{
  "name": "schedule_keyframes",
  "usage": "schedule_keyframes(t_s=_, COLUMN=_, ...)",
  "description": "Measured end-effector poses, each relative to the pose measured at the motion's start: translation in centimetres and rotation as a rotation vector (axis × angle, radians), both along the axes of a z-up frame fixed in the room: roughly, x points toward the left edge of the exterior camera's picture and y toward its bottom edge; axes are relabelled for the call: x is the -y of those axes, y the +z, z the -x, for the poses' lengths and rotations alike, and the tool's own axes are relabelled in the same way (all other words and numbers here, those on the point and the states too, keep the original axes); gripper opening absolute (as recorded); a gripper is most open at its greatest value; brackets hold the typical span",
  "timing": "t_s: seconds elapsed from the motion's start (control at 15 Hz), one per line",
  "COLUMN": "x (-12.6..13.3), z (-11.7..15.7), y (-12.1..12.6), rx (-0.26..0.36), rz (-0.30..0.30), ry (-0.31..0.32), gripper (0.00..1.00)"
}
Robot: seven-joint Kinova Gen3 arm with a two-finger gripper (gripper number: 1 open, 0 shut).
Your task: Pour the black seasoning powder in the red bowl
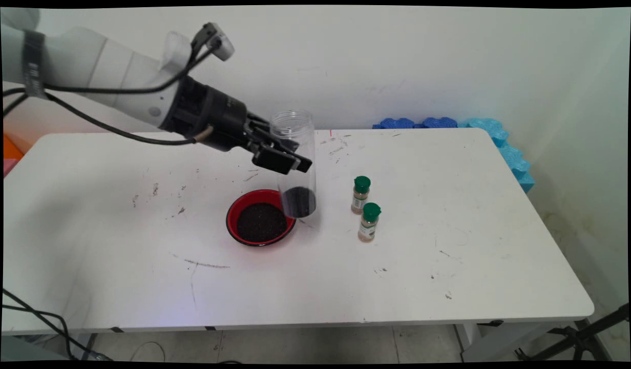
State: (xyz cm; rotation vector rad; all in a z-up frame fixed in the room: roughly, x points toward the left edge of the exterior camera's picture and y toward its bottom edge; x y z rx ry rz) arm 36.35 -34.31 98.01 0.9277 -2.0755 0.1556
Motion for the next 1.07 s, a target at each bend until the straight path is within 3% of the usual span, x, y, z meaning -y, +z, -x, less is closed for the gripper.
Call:
schedule_keyframes(t_s=0.47, x=-1.2, z=-1.8, y=-0.4, rx=-0.113, rz=-0.214, ry=0.177, gripper=0.0)
schedule_keyframes(t_s=1.07, x=-0.7, z=-2.9, y=-1.7, rx=-0.3, rz=-0.428, ry=0.369, gripper=0.0)
